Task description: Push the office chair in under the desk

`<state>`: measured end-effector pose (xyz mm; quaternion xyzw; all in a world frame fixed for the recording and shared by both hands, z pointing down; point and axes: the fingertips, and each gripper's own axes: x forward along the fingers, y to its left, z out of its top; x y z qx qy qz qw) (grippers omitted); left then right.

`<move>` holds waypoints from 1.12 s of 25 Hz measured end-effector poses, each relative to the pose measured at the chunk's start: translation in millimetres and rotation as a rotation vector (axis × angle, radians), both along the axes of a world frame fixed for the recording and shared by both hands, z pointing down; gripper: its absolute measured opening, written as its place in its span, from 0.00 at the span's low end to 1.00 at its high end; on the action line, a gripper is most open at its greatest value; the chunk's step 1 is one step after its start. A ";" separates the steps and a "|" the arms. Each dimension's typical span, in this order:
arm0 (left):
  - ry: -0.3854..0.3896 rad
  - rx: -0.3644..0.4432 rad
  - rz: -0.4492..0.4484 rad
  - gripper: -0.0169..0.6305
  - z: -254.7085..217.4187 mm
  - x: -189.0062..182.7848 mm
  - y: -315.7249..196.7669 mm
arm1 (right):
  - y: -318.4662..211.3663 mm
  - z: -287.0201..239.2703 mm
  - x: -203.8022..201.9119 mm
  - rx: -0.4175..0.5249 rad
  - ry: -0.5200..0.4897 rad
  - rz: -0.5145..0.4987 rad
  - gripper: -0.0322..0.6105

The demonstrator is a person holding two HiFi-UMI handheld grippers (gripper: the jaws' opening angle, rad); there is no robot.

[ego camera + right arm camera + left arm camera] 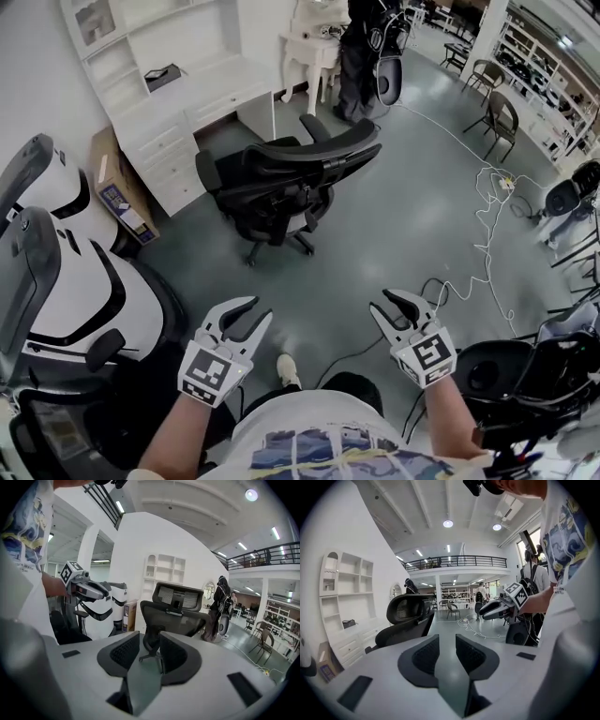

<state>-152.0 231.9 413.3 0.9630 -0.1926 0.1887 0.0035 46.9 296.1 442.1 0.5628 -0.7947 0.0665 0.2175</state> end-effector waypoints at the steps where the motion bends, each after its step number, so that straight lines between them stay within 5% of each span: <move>1: -0.006 0.004 0.004 0.19 1.7 -1.1 -11.3 | -10.0 0.3 0.2 0.000 0.008 0.010 0.29; 7: -0.037 0.022 -0.018 0.23 10.3 -6.7 -70.1 | -57.8 3.3 16.5 -0.014 0.069 0.013 0.31; 16: -0.095 0.027 -0.124 0.27 17.9 7.8 -166.6 | -164.3 12.1 94.0 -0.035 0.172 -0.030 0.37; 28: -0.332 0.041 -0.189 0.37 55.7 35.8 -259.3 | -307.9 36.4 176.8 -0.044 0.400 -0.254 0.47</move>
